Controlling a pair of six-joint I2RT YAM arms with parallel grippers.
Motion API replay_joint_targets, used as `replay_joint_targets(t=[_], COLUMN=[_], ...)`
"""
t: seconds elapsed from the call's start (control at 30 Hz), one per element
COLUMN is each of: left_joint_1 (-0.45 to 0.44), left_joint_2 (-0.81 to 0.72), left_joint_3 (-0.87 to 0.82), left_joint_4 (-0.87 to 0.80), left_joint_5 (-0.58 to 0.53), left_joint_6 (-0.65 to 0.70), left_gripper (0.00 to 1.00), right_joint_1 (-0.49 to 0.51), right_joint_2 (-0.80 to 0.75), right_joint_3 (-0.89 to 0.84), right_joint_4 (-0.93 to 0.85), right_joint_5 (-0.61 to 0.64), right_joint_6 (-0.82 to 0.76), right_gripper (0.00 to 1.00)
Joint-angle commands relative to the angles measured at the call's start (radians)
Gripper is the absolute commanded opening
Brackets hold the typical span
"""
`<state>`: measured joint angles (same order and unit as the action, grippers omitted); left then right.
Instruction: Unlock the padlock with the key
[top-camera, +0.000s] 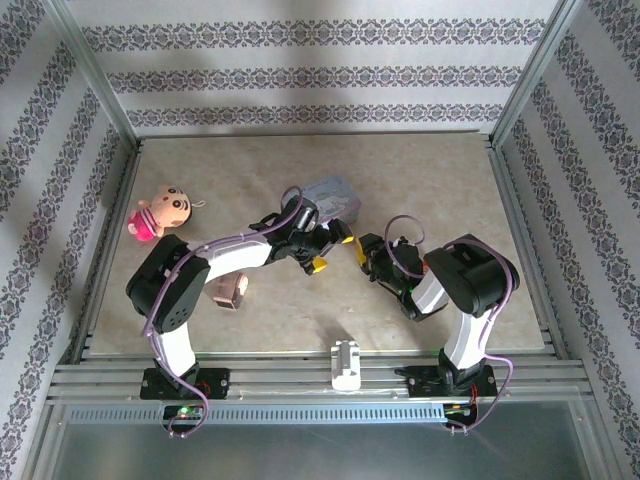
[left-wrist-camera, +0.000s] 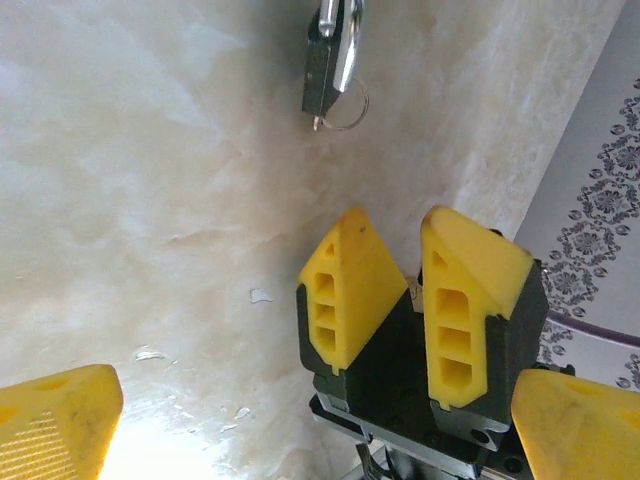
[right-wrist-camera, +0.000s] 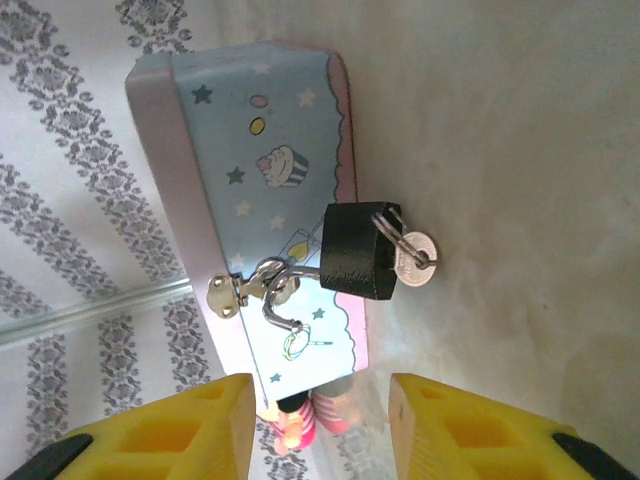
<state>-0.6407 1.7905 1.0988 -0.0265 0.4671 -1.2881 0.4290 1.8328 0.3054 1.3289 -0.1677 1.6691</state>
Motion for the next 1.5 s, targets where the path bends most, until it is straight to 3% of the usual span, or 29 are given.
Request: replay_joint_targets(t=[0.0, 0.13, 0.27, 0.4, 0.5, 0.8, 1.03, 1.47], left_joint_1=[0.025, 0.042, 0.064, 0.108, 0.134, 0.150, 0.162, 0.199], left_joint_2=[-0.068, -0.130, -0.189, -0.210, -0.191, 0.008, 0.112, 0.152], left_joint_3=[0.000, 0.019, 0.059, 0.099, 0.156, 0.385, 0.451, 0.421], left_joint_4=[-0.101, -0.189, -0.315, -0.402, -0.473, -0.661, -0.684, -0.639], left_joint_5=[-0.066, -0.150, -0.283, -0.357, -0.411, -0.533, -0.538, -0.455], left_joint_6=[0.079, 0.164, 0.276, 0.378, 0.475, 0.707, 0.739, 0.714], left_gripper=[0.99, 0.99, 0.99, 0.99, 0.99, 0.99, 0.99, 0.99], right_joint_1=[-0.007, -0.018, -0.017, 0.011, 0.012, -0.025, -0.022, -0.026], right_joint_2=[-0.063, -0.156, -0.314, -0.470, -0.526, -0.481, -0.321, -0.170], right_joint_3=[0.009, 0.047, 0.138, 0.303, 0.374, 0.486, 0.603, 0.708], right_joint_4=[0.040, -0.176, -0.569, -1.148, -1.358, -1.501, -1.553, -1.582], right_joint_5=[-0.047, -0.116, -0.121, 0.008, 0.101, 0.058, -0.001, -0.057], right_joint_6=[-0.132, -0.272, -0.490, -0.804, -0.975, -1.318, -1.523, -1.605], right_gripper=[0.40, 0.42, 0.46, 0.51, 0.53, 0.59, 0.63, 0.64])
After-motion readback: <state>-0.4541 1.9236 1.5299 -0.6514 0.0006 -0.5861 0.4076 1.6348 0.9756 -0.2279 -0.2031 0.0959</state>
